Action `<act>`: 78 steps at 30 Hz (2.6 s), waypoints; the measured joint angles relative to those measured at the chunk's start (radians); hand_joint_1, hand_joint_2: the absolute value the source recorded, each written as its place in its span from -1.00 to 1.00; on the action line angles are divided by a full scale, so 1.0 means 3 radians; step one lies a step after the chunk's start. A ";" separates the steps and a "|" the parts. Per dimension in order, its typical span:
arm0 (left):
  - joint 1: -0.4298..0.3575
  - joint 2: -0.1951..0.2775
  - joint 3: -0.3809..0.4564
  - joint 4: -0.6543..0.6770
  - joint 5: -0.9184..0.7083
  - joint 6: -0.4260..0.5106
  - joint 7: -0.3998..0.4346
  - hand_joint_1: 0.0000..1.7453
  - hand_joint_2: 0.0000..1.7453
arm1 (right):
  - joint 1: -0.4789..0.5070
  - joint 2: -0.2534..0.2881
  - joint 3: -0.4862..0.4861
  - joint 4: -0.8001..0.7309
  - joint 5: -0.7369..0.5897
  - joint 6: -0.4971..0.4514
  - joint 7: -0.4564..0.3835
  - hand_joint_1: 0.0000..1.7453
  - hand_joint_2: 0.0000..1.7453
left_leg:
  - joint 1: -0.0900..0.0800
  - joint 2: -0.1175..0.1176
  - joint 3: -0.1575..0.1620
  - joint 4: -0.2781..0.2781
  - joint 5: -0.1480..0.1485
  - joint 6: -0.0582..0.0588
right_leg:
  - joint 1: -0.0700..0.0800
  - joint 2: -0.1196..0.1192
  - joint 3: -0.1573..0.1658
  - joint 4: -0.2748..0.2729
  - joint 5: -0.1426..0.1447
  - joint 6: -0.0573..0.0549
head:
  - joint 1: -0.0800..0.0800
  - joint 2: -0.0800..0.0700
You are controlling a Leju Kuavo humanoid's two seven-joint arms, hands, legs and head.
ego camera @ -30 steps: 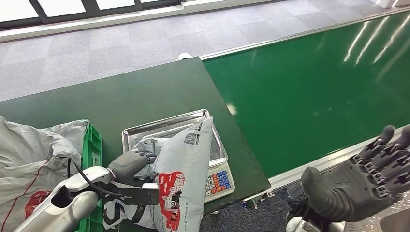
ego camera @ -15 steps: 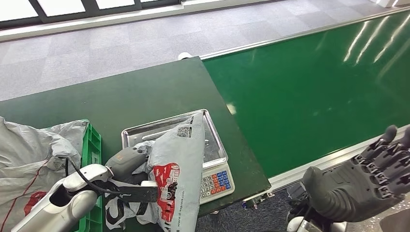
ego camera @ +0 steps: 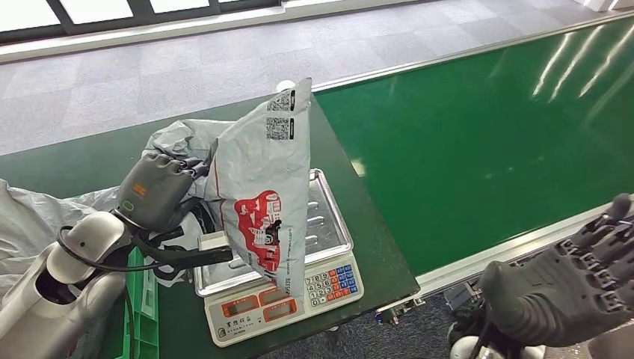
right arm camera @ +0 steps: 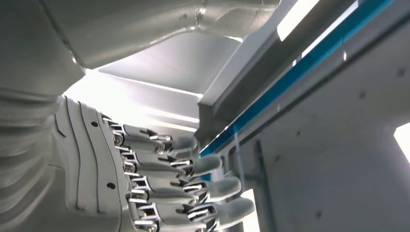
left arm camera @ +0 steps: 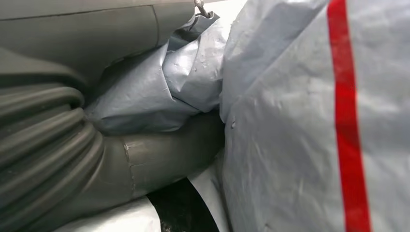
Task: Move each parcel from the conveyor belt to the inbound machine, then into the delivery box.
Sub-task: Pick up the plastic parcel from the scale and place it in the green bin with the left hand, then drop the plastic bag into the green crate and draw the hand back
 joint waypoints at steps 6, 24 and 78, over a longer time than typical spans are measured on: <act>0.0002 -0.0010 0.0362 0.0185 -0.0347 0.0457 0.0097 1.00 1.00 | 0.0002 0.0000 -0.0096 -0.0154 -0.0109 -0.0001 0.0000 -1.00 1.00 | 0.0000 0.0003 0.0001 0.0000 0.0000 -0.0001 | 0.0001 0.0004 -0.0002 0.0000 0.0000 0.0000 | -0.0001 0.0000; -0.0194 0.0146 0.1242 0.1419 -0.1202 0.1080 0.0398 1.00 1.00 | -0.0116 -0.0001 -0.0125 -0.0019 -0.0022 0.0005 0.0001 -1.00 1.00 | 0.0005 0.0002 -0.0002 0.0000 0.0003 -0.0004 | 0.0006 0.0004 -0.0003 0.0002 0.0002 -0.0003 | -0.0001 0.0000; -0.0106 0.2473 0.2421 -0.1413 0.1752 -0.2348 0.0120 1.00 1.00 | 0.0189 0.0083 -0.0355 -0.0104 -0.0020 0.0004 0.0001 -1.00 1.00 | 0.0015 0.0012 -0.0010 -0.0001 -0.0005 -0.0024 | 0.0024 0.0015 -0.0014 0.0003 -0.0009 -0.0022 | -0.0001 0.0000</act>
